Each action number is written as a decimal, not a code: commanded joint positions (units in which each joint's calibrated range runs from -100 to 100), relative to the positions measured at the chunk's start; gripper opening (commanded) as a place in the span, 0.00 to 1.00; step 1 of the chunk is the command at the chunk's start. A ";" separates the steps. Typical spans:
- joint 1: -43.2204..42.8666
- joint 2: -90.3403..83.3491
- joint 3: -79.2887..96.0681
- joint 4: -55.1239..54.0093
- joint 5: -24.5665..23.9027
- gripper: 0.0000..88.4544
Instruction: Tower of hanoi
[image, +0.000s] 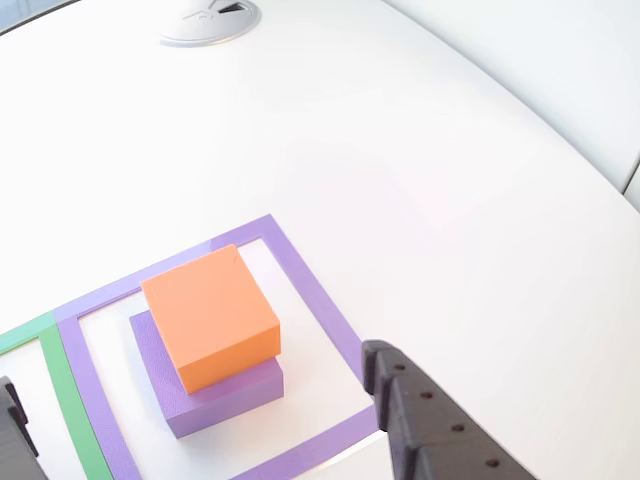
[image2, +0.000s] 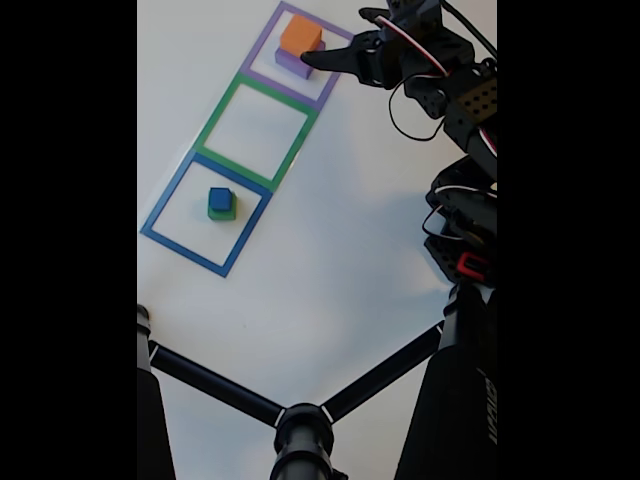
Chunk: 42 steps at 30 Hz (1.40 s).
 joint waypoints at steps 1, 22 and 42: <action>0.53 5.95 3.49 -16.05 0.00 0.51; -0.33 47.94 -0.42 -59.28 0.00 0.50; -0.81 64.57 -13.60 -66.41 0.00 0.50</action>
